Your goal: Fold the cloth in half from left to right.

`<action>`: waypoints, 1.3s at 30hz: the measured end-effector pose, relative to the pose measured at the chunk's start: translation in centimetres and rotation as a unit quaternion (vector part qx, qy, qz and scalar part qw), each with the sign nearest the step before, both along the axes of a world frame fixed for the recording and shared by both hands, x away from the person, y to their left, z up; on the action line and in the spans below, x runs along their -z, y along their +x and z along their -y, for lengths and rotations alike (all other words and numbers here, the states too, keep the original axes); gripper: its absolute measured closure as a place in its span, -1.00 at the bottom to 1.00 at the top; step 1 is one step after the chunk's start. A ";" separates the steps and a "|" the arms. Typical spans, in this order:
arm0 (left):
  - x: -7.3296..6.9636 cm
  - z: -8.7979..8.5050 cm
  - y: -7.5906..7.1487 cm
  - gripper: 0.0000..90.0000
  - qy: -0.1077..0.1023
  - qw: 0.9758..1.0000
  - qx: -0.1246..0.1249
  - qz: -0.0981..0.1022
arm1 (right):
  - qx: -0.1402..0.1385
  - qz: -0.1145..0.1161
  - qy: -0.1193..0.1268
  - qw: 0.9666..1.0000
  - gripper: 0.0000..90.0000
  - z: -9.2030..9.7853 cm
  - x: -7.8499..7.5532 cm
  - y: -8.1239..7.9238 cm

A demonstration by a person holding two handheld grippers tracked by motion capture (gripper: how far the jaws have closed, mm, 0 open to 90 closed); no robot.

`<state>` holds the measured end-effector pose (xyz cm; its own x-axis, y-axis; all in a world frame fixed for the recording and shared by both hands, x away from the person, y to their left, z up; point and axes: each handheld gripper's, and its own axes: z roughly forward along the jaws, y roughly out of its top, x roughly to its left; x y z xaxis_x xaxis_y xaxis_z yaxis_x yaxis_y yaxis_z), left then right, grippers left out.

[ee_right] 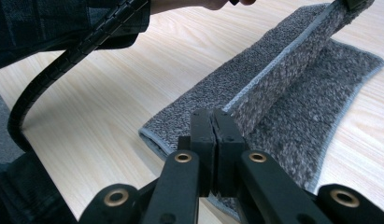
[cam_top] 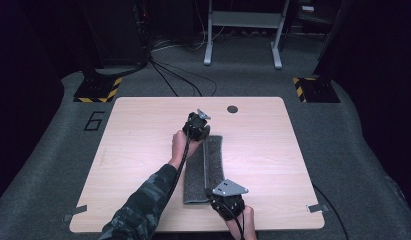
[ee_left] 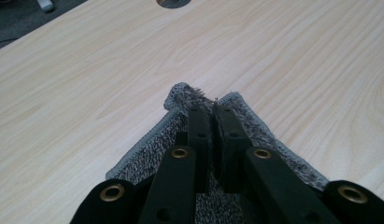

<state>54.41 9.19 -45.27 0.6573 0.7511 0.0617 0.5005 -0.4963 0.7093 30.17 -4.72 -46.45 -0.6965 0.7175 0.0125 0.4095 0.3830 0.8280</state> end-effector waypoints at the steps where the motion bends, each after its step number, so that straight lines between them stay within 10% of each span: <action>1: 0.1 0.1 0.1 0.90 0.002 1.000 0.000 -0.002 | 0.003 0.000 0.001 1.000 0.97 0.1 0.1 0.0; 27: 1.6 2.2 0.8 0.87 -0.008 1.000 0.002 -0.012 | 0.035 -0.007 -0.017 0.999 0.96 2.1 1.2 0.0; 32: 1.6 2.0 0.8 -0.15 -0.025 0.999 -0.012 -0.031 | 0.053 -0.024 -0.026 0.998 0.69 2.9 1.6 0.0; 39: -0.1 -0.3 -0.1 -0.44 -0.041 0.999 -0.019 -0.014 | 0.087 -0.038 -0.010 0.995 0.20 5.3 1.5 0.1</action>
<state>54.34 9.45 -45.15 0.6290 0.7771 -0.0195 0.5384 -0.4174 0.7320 30.29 -9.97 -47.97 -0.5585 0.8283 0.0448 0.5319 0.3162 0.7855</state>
